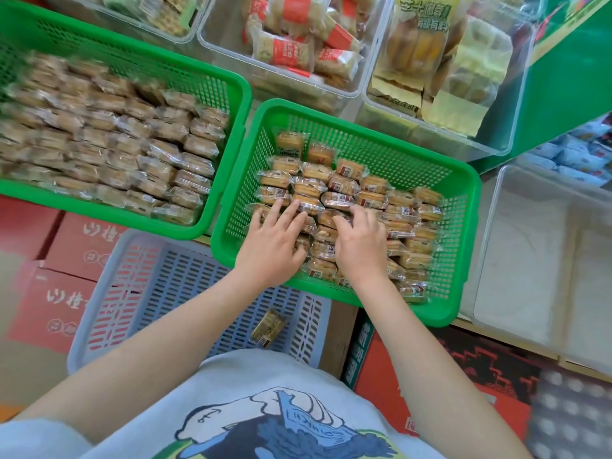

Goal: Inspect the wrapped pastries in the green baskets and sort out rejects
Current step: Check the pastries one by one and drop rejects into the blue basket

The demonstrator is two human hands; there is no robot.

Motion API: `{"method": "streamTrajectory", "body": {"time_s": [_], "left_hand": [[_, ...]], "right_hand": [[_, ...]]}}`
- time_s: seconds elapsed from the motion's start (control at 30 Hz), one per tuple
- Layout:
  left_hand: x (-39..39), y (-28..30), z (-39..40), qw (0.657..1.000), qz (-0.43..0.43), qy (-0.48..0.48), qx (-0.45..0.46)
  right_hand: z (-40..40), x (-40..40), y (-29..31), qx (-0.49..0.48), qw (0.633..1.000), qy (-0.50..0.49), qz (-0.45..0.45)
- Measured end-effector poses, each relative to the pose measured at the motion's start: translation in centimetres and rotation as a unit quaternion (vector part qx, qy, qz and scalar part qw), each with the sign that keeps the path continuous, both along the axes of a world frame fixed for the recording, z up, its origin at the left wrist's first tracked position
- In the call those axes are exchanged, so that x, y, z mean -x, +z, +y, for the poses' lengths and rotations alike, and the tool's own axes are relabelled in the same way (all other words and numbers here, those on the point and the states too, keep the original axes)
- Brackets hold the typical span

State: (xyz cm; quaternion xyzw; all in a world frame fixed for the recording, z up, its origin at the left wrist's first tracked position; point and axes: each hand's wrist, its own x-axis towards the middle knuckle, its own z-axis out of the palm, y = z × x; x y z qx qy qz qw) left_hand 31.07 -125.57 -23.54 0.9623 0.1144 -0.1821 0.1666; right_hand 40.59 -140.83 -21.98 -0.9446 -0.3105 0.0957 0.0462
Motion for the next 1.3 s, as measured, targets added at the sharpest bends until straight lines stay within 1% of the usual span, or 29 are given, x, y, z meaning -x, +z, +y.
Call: {"method": "streamTrajectory", "body": {"time_s": [0.1,0.17,0.23,0.3,0.4,0.5,0.57,0.63,0.73,0.8,0.83,0.87,0.9,0.93,0.97,1.0,1.03,1.07,1.1,1.13,1.17,1.23,1.3], "left_hand": [[0.0,0.1,0.0,1.0,-0.004,0.002,0.001],[0.0,0.1,0.0,1.0,-0.004,0.002,0.0],[0.0,0.1,0.0,1.0,-0.001,0.0,0.0],[0.1,0.1,0.0,1.0,-0.001,0.0,0.002],[0.1,0.4,0.0,1.0,-0.004,0.0,0.001],[0.1,0.6,0.0,1.0,-0.001,-0.004,-0.002],[0.1,0.5,0.1,1.0,-0.001,-0.006,0.004],[0.1,0.5,0.1,1.0,-0.008,-0.006,0.01],[0.2,0.9,0.1,1.0,-0.02,0.006,0.014],[0.6,1.6,-0.1,0.999,-0.037,0.028,0.026],[0.8,2.2,-0.3,0.997,-0.044,0.044,0.04],[1.1,2.8,-0.6,0.995,-0.048,0.067,0.062],[1.4,3.6,-0.8,0.988,-0.052,0.1,0.101],[1.7,4.7,-1.1,0.973,-0.052,0.145,0.169],[1.9,6.0,-1.4,0.942,-0.051,0.197,0.266],[2.1,7.3,-1.8,0.889,-0.051,0.247,0.382],[2.4,8.8,-2.3,0.819,-0.049,0.283,0.496],[2.6,10.2,-2.8,0.753,-0.05,0.301,0.583],[2.9,11.2,-3.1,0.707,-0.055,0.301,0.638],[3.1,12.0,-3.4,0.683,-0.065,0.292,0.667],[3.2,12.6,-3.7,0.674,-0.077,0.28,0.679],[3.5,13.5,-4.1,0.672,-0.1,0.268,0.682],[3.9,13.9,-4.2,0.666,-0.117,0.279,0.681]], "right_hand": [[-0.6,0.3,0.6,-0.031,0.999,-0.017,0.041],[-0.9,0.6,0.6,-0.013,0.996,-0.022,0.09],[-1.2,0.6,0.4,0.0,0.993,-0.032,0.114],[-0.9,0.6,0.5,-0.001,0.992,-0.047,0.119],[-0.3,0.4,0.6,0.024,0.995,-0.035,0.093],[-0.3,0.4,1.3,-0.008,0.995,-0.037,0.089],[-0.6,0.5,2.2,-0.043,0.991,-0.057,0.111],[-1.0,0.5,3.1,-0.075,0.982,-0.09,0.151],[-1.8,0.6,4.6,-0.15,0.95,-0.162,0.219],[-2.5,1.2,6.2,-0.21,0.928,-0.207,0.227],[-2.9,1.6,7.1,-0.255,0.909,-0.239,0.228],[-3.3,1.9,8.1,-0.316,0.872,-0.286,0.241],[-3.7,2.3,9.1,-0.382,0.818,-0.336,0.27],[-4.2,2.7,10.0,-0.444,0.752,-0.376,0.31],[-4.5,3.1,10.9,-0.494,0.686,-0.405,0.349],[-4.7,3.6,11.7,-0.528,0.631,-0.423,0.38],[-5.0,4.1,12.2,-0.55,0.589,-0.432,0.405],[-5.1,4.6,12.6,-0.562,0.563,-0.433,0.424],[-5.1,5.2,13.0,-0.566,0.552,-0.43,0.437],[-5.2,5.7,13.2,-0.566,0.549,-0.424,0.445],[-5.2,6.2,13.3,-0.567,0.546,-0.418,0.454],[-5.4,7.0,13.7,-0.573,0.532,-0.412,0.469],[-5.6,7.5,13.8,-0.581,0.519,-0.411,0.474]]}}
